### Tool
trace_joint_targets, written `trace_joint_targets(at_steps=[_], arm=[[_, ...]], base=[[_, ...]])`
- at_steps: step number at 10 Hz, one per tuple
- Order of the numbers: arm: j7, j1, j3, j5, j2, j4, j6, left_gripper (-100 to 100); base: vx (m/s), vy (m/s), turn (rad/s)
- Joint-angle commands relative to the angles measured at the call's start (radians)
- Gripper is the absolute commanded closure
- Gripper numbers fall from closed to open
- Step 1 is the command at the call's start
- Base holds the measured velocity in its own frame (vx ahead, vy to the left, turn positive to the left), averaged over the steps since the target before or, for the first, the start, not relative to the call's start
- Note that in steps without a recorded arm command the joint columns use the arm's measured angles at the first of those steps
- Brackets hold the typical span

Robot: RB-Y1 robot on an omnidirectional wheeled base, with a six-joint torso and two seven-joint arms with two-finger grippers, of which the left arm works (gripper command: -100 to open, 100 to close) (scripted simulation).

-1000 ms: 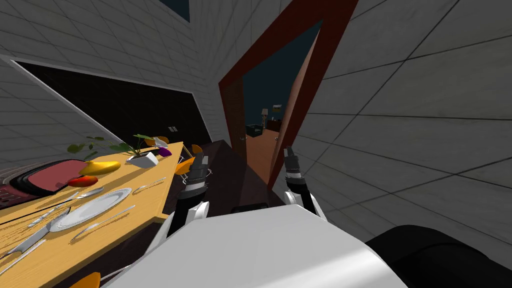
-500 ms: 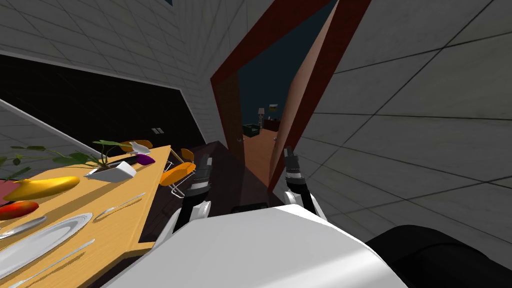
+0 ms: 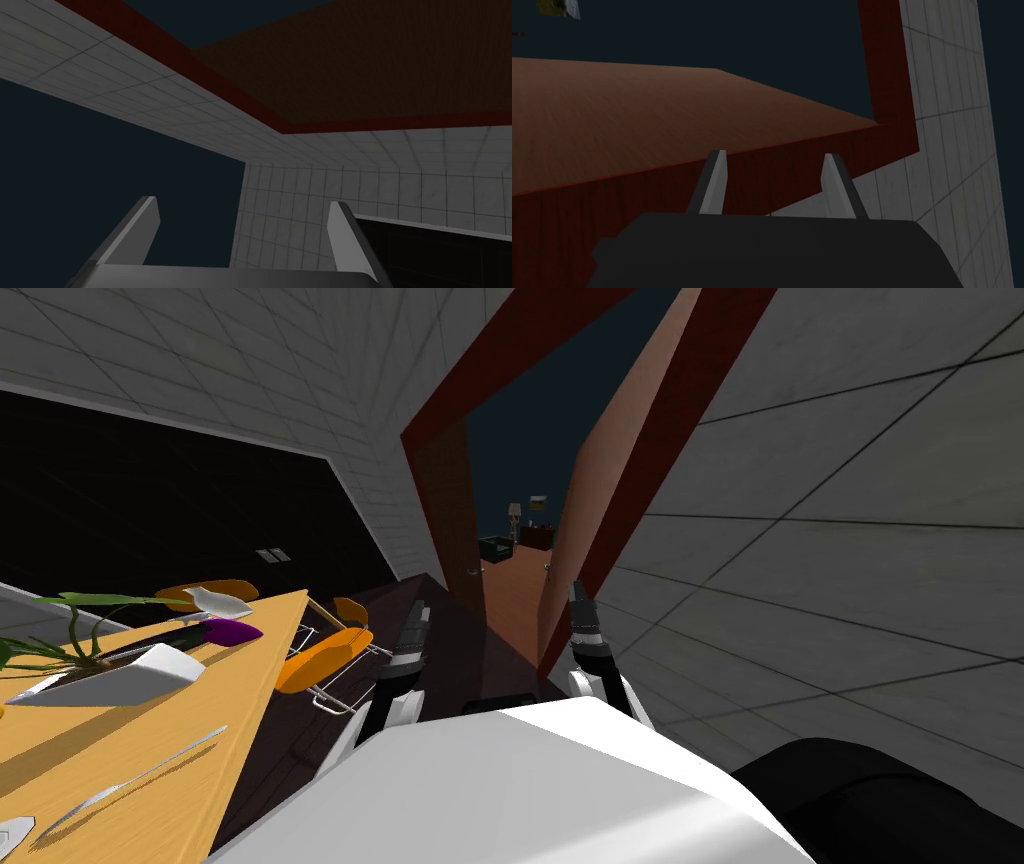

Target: Push the door open

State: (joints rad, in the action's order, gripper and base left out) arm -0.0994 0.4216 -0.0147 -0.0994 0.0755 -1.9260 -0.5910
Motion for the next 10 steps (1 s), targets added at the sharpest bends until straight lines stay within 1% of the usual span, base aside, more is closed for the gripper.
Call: trace_joint_targets(at_steps=[1, 2, 4, 5, 6, 7, 8, 10], arm=[[0.001, -0.012, 0.005, 0.001, 0.004, 0.029, -0.004, -100], [0.004, -0.021, 0.007, 0.003, 0.008, 0.057, -0.007, -100], [0.007, -0.031, 0.010, 0.005, 0.012, 0.085, -0.011, -100], [0.010, -0.041, 0.013, 0.007, 0.016, 0.113, -0.015, -100], [0.012, -0.046, 0.015, 0.008, 0.018, 0.127, -0.017, -100], [0.015, -0.056, 0.018, 0.010, 0.022, 0.156, -0.021, -100], [0.016, -0.061, 0.019, 0.011, 0.023, 0.171, -0.023, -100], [0.022, -0.082, 0.025, 0.016, 0.028, 0.231, -0.031, -100]], base=[[0.135, 0.067, -0.123], [0.125, 0.085, -0.124], [0.119, 0.089, -0.114], [0.137, 0.096, -0.164], [0.128, 0.095, -0.119], [0.119, 0.094, -0.149], [0.116, 0.100, -0.145], [0.125, 0.136, -0.181]])
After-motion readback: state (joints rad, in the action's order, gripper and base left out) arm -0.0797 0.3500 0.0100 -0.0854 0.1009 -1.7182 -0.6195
